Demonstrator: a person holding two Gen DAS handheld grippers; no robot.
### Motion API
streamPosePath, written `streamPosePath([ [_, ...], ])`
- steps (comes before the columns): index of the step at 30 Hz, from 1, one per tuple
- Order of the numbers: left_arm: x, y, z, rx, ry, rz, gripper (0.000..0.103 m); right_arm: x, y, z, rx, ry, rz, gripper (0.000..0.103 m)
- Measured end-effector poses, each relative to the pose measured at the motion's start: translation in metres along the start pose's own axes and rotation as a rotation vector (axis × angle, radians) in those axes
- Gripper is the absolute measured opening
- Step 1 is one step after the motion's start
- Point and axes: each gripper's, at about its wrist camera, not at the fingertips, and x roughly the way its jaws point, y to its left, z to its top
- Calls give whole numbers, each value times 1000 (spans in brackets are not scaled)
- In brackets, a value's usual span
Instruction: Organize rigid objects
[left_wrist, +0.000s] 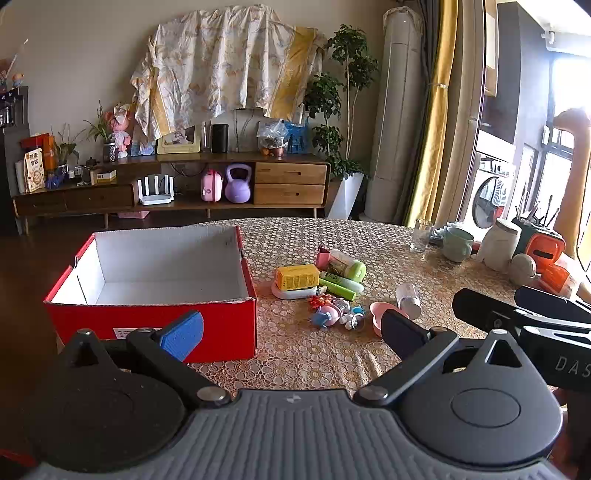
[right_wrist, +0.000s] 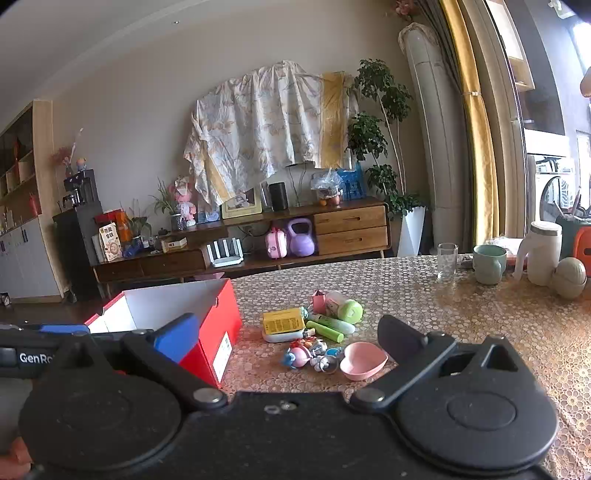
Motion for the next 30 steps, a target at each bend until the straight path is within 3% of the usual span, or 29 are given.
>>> streamPosePath([
  [30,12,-1,4,27,7,3,103,5,-5,-2,-19,7,-10,103],
])
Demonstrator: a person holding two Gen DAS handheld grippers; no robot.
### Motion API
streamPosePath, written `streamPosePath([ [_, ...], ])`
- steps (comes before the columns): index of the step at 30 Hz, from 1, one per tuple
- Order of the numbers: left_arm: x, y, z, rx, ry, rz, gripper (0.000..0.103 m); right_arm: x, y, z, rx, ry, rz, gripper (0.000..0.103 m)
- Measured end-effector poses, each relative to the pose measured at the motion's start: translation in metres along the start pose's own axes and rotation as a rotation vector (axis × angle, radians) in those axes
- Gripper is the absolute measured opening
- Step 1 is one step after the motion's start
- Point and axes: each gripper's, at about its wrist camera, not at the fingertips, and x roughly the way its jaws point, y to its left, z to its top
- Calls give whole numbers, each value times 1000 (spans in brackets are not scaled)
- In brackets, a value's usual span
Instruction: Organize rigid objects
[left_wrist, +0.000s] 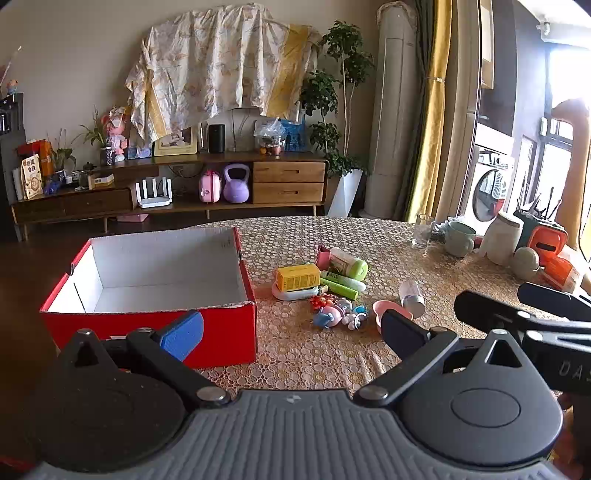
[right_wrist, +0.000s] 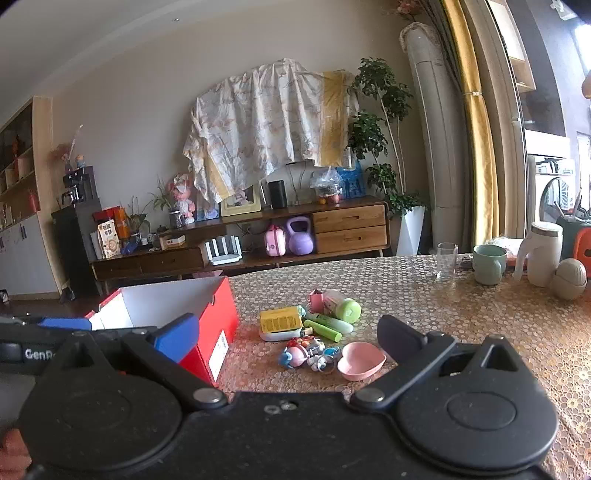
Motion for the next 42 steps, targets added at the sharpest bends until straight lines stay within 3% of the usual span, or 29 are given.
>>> streamPosePath([
  [17,38,-13,21,32,-20,-21,103,29,-34,11,-31,20,-66,101],
  [26,85,-38,23,64,1,-59,103,71,-76,10,-63,133,-108,101],
  [42,186,-100,-14,136,119,-168,103,173,-127,2,-71,320,-122,94],
])
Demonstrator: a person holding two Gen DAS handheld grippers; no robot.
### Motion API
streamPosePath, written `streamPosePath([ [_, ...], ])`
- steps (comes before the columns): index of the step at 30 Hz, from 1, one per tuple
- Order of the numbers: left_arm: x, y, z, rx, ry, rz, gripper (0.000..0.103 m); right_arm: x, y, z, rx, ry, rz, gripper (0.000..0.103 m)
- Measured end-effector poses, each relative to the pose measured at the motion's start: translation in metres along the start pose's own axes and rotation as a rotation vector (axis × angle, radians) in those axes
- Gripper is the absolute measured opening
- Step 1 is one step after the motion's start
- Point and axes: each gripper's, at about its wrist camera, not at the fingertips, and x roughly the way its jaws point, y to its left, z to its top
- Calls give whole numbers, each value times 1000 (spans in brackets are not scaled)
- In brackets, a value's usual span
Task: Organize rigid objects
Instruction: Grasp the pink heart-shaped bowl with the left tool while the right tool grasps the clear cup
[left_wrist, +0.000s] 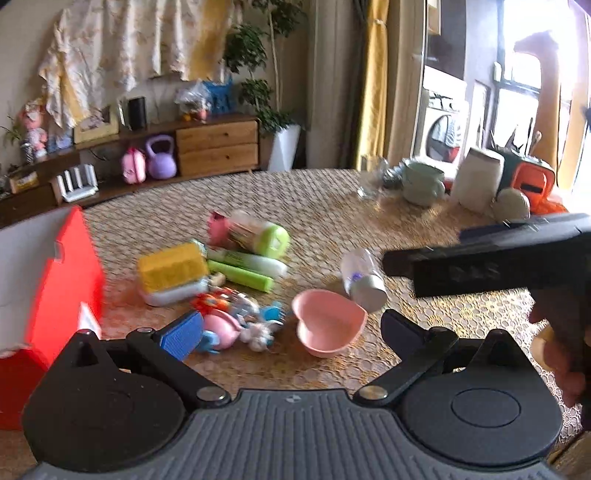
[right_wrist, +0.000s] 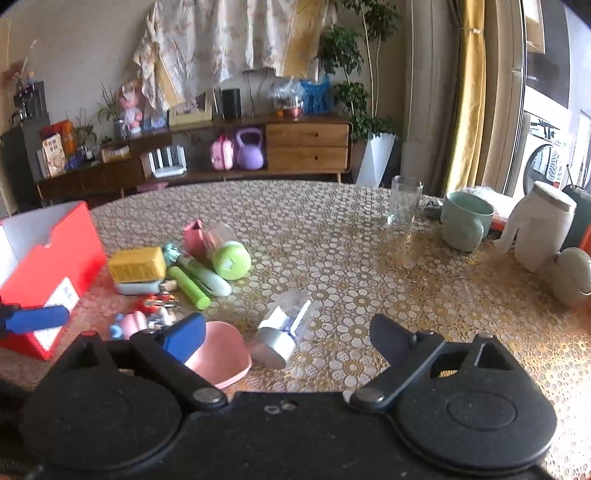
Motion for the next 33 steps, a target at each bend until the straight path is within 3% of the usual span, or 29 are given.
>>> streamPosePath([
  [8,39,-17,-6,27,56,-11,102,42,-2,6,2,67,1,84],
  [17,66,-27,-11,60,128,-17,81,72,-6,7,14,135,27,79],
  [24,76,-31,-11,84,127,3,76,84,-7,8,29,163,38,75],
  [31,83,-36,-5,104,111,14,76,97,-10,8,77,206,47,57],
  [33,84,-37,-4,108,109,14,69,98,-10,8,87,208,54,54],
])
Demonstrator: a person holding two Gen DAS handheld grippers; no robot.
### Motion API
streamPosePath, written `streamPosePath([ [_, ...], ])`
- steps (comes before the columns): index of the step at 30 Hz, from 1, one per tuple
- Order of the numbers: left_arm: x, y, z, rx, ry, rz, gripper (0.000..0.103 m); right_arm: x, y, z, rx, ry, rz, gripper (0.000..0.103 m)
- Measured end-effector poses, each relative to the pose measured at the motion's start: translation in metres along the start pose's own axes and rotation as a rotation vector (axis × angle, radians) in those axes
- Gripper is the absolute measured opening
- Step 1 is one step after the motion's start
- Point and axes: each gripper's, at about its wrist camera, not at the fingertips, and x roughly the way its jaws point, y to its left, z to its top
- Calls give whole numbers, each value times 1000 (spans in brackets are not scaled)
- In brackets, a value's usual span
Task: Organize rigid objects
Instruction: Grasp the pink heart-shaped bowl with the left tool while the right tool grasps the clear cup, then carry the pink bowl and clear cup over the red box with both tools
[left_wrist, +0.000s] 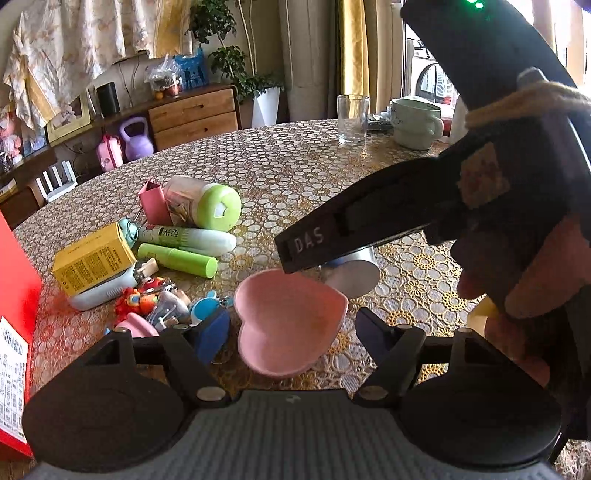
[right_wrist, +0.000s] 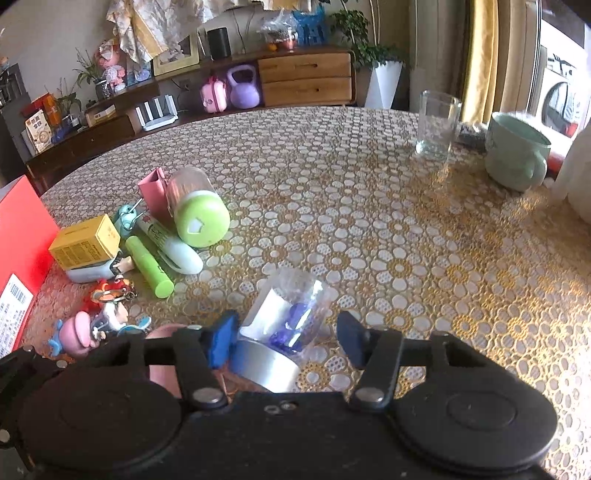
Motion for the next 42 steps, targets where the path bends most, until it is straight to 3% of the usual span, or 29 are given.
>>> streamPosePath([
  [4,3,1,2,-2,3,4,65,-1,3,0,-3,1,3,46],
  [18,-20,3,-4,-21,-27,-28,64,-40,0,-2,-11,-47,-6,42],
  [29,-71,18,-9,-30,-71,-32,64,-91,27,-6,-69,-89,18,42],
  [42,-159,82,-10,-89,-117,18,64,-144,91,-12,-171,-113,106,42],
])
